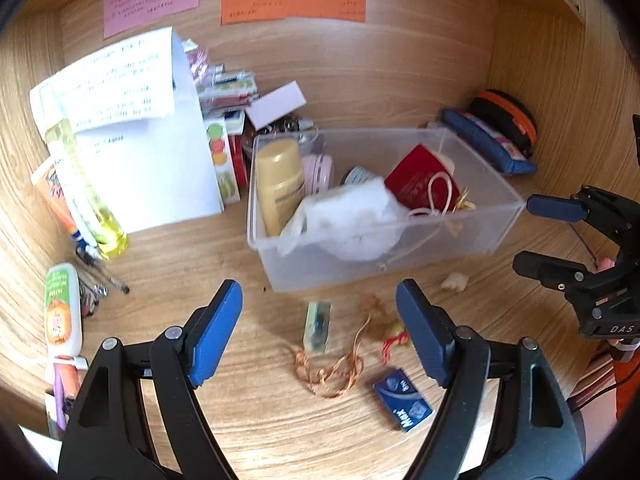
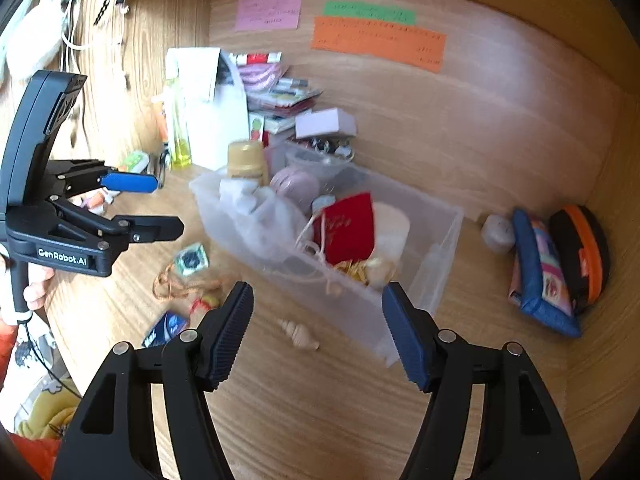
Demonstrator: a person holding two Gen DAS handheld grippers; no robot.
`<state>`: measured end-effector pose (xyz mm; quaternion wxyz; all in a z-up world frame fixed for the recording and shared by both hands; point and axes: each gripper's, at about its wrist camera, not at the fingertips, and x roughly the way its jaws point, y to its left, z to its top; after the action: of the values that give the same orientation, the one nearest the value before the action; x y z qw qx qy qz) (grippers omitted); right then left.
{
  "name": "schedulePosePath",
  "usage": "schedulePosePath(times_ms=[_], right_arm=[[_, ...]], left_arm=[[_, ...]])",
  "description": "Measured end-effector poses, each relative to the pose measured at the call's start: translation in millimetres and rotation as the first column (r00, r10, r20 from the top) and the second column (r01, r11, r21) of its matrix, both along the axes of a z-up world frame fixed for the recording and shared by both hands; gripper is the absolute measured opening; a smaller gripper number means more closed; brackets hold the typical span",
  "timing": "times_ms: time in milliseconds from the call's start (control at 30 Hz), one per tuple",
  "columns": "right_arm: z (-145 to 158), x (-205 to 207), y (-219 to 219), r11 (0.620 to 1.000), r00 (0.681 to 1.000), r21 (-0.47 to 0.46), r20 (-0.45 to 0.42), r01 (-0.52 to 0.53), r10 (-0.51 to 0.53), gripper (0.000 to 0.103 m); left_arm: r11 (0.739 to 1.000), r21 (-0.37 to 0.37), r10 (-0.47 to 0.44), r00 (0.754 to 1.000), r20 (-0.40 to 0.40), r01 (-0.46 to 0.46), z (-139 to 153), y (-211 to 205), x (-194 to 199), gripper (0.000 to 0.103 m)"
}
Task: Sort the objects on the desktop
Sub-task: 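Lift both open tools up and away from the clear box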
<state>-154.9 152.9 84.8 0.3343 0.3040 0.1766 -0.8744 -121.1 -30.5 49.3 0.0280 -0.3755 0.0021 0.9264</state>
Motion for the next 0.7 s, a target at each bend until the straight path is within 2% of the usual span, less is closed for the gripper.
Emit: schedulePosePath(times_ms=[67, 133, 200, 267, 433, 500, 567, 700], right_arm=[[-8.0, 0.3, 0.6, 1.0, 1.0, 0.003, 0.026, -0.002, 0.002, 0.063], [-17.4, -1.6, 0.4, 1.0, 0.999, 0.011, 0.05, 0.004, -0.004, 0.063], [-25.5, -3.8, 0.6, 1.0, 0.998, 0.02, 0.069, 0.009, -0.01, 0.063], [-33.1, -5.2, 0.8, 1.0, 0.996, 0.026, 0.089, 0.01, -0.013, 0.063], [-49.9, -9.8, -3.1, 0.998, 0.993, 0.066, 0.115, 0.007, -0.015, 0.063], [-53.5, -12.1, -6.6, 0.997, 0.993, 0.078, 0.118, 0.0, -0.009, 0.062], [-57.2, -14.7, -10.3, 0.996, 0.993, 0.089, 0.118, -0.003, -0.007, 0.058], [-64.1, -22.6, -16.8, 0.995, 0.99, 0.1, 0.14, -0.016, 0.002, 0.053]], left_arm=[[1.0, -0.003, -0.001, 1.0, 0.006, 0.001, -7.1, -0.9, 1.9, 0.079], [1.0, -0.018, 0.0, 1.0, 0.013, 0.0, -14.2, -1.2, 2.9, 0.072], [1.0, -0.015, -0.012, 0.999, 0.033, 0.012, -21.5, -2.4, 1.9, 0.06], [1.0, -0.015, -0.016, 0.999, 0.046, 0.016, -26.2, -3.2, 0.8, 0.056], [0.999, -0.02, -0.033, 0.997, 0.065, 0.034, -36.8, -2.7, -1.1, 0.053], [0.999, -0.025, -0.041, 0.997, 0.07, 0.042, -39.8, -1.0, -3.3, 0.043], [0.999, -0.025, -0.046, 0.996, 0.08, 0.048, -42.6, 1.0, -7.6, 0.037], [0.998, -0.02, -0.052, 0.994, 0.1, 0.054, -48.8, 2.0, -16.0, 0.034]])
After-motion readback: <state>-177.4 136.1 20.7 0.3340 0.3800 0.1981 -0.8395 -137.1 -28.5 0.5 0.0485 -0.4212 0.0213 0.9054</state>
